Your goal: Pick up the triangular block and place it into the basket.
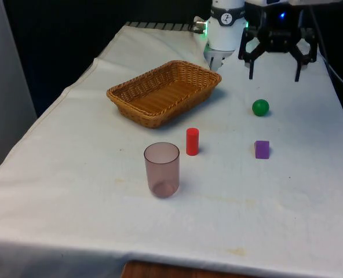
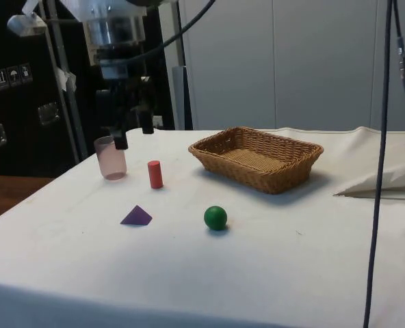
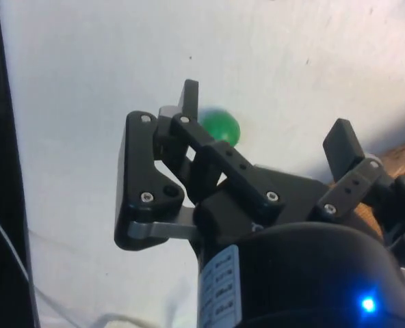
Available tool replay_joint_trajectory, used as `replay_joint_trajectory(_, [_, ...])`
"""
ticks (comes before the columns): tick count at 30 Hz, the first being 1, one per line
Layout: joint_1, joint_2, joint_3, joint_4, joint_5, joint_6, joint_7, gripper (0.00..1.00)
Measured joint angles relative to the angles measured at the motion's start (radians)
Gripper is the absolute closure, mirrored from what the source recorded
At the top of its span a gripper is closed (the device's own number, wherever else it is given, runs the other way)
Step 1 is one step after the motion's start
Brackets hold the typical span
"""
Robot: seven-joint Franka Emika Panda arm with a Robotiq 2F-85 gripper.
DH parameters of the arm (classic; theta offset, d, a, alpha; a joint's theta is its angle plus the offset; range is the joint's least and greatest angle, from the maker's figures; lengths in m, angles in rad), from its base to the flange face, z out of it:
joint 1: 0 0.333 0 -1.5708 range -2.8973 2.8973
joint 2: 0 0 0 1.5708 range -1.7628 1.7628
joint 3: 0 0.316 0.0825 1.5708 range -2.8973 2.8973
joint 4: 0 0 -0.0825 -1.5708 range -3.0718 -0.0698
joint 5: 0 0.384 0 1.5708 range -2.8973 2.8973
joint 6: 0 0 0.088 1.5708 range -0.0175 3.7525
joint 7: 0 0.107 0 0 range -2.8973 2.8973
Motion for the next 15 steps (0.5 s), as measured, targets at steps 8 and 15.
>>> replay_joint_trajectory(8, [0.000,0.048,0.000,0.005,0.000,0.071,0.004,0.00])
replay_joint_trajectory(15, [0.002,0.089,0.004,0.004,0.000,0.126,0.006,0.00])
